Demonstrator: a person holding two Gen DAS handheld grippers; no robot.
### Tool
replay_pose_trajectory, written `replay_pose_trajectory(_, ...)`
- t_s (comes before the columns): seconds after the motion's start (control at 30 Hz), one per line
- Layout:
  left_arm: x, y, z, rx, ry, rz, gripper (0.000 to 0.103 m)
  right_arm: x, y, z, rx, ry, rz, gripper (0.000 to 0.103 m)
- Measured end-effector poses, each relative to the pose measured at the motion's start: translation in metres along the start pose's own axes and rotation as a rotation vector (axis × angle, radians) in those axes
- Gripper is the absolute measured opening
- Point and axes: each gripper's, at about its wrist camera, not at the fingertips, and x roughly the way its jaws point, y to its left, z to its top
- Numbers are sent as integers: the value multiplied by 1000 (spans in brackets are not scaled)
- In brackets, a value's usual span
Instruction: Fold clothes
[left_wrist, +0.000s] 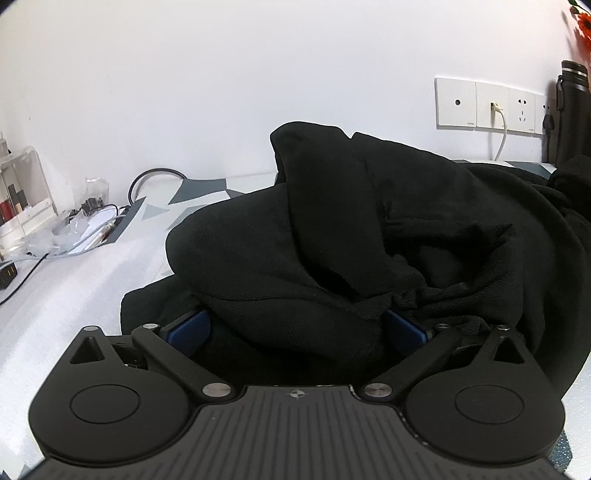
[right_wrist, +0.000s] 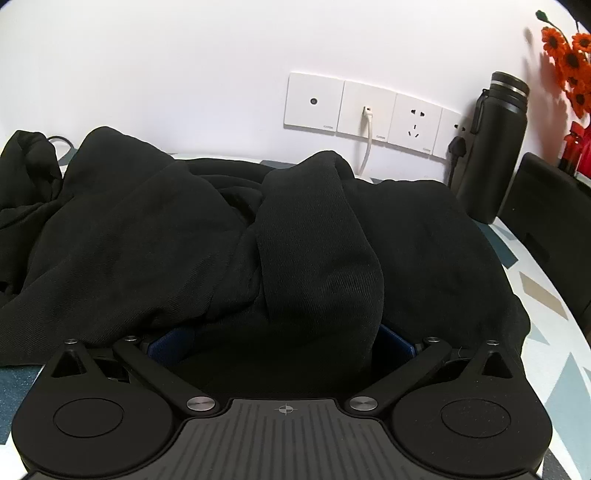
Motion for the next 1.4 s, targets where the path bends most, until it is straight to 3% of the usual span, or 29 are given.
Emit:
replay_pose_trajectory(0.4, 15, 24, -1, -125, 50, -125, 103, 0, 6, -1, 40, -2, -40, 102)
replay_pose_trajectory(0.83, 17, 22, -4, -123, 48, -120, 103, 3, 5, -2, 49, 2, -51, 102)
replay_pose_trajectory(1.0, 14, 20, -7, -174, 52, -87, 103, 3, 4, -2, 50, 2, -51, 102)
replay_pose_trajectory(1.4, 15, 28, -10, -199, 52, -96, 103, 3, 5, -3, 52, 3, -52, 102)
